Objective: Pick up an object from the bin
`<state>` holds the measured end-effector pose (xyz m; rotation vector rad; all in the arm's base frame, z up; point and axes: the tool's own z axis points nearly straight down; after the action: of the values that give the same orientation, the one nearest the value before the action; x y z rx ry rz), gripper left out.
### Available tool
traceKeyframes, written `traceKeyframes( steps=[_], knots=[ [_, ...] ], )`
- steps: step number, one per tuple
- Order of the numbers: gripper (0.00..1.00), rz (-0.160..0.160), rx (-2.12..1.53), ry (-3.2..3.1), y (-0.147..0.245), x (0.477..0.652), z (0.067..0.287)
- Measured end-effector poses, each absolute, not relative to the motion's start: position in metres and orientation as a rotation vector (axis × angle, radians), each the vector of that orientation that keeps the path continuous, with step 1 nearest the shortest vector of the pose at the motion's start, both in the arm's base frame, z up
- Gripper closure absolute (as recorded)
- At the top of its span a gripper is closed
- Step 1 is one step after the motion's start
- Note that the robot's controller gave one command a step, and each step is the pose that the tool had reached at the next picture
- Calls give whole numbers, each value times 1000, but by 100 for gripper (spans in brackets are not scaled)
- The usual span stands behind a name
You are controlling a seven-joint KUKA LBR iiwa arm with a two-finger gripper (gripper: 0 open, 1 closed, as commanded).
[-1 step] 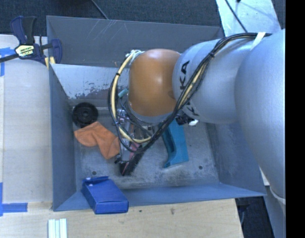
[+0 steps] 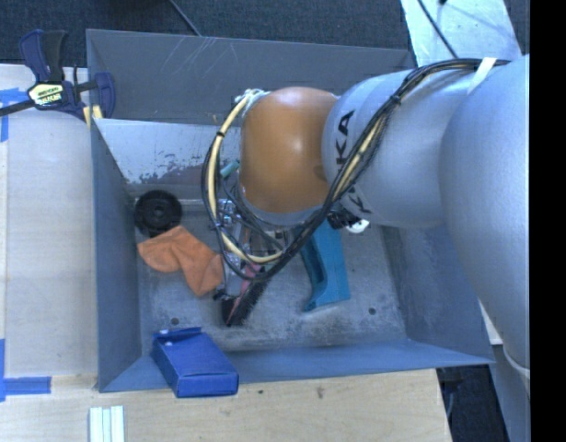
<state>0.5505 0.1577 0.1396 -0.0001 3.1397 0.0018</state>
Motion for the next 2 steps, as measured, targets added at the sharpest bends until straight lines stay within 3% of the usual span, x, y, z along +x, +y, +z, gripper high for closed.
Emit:
traceKeyframes(
  steps=[1, 2],
  knots=[
    [0, 3, -48, 3136, 155, 543, 105],
    [100, 3, 4, 3136, 153, 586, 71]
  ],
)
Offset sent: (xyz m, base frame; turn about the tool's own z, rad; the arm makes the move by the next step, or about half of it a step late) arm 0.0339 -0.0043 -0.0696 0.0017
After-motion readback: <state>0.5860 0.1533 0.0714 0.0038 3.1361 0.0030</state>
